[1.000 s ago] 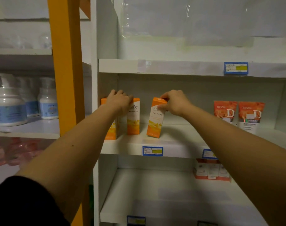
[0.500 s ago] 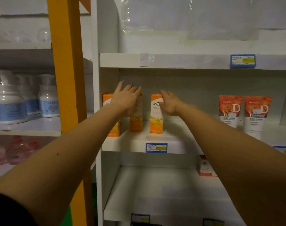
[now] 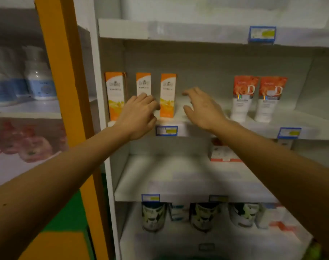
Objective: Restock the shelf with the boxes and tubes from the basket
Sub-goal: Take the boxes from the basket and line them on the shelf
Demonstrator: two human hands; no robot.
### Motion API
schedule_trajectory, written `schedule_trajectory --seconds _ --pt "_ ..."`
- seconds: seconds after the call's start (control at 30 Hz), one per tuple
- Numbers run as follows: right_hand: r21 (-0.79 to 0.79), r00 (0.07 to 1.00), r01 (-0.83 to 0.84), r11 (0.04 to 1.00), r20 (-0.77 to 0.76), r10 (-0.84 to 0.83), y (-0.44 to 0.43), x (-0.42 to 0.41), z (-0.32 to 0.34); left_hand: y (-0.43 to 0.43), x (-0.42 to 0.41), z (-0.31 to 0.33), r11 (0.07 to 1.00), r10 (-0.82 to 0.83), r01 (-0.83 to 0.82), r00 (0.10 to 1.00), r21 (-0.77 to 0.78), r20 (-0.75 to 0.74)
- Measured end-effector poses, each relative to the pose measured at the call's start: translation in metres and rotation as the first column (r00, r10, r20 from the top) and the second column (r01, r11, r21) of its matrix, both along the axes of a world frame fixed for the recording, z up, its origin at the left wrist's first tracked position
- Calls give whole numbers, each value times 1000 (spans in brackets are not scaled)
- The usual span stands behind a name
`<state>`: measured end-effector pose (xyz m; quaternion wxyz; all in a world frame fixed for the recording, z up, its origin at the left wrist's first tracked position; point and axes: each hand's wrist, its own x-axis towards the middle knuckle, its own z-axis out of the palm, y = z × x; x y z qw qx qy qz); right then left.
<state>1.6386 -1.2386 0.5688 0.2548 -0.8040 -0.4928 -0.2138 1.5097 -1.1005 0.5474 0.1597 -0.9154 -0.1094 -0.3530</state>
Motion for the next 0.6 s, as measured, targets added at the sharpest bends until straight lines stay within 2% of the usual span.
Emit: schedule_trajectory --seconds 0.1,0.17,0.3,0.4,0.5,0.6 --pt "-49 998 -45 998 -41 43 -46 -12 -64 -24 -11 -54 989 -99 86 990 -124 -105" --pt "-115 991 -62 992 -125 47 -72 -20 -115 -43 -17 -99 966 -160 108 963 -235 -215" --pt "-340 940 -85 937 -340 -38 -112 -31 -219 -83 -29 -192 901 -238 27 865 -433 -442" --pt "-479 891 -103 872 -435 -134 -130 -40 -295 -106 -36 -267 853 -269 -100 757 -512 -595" --pt "-596 845 -149 789 -490 -211 -136 -45 -369 -118 -38 -337 825 -281 -252 593 -505 -754" --pt "-694 824 -232 682 -513 -241 -134 -47 -429 -121 -35 -396 772 -311 -376 479 -512 -821"
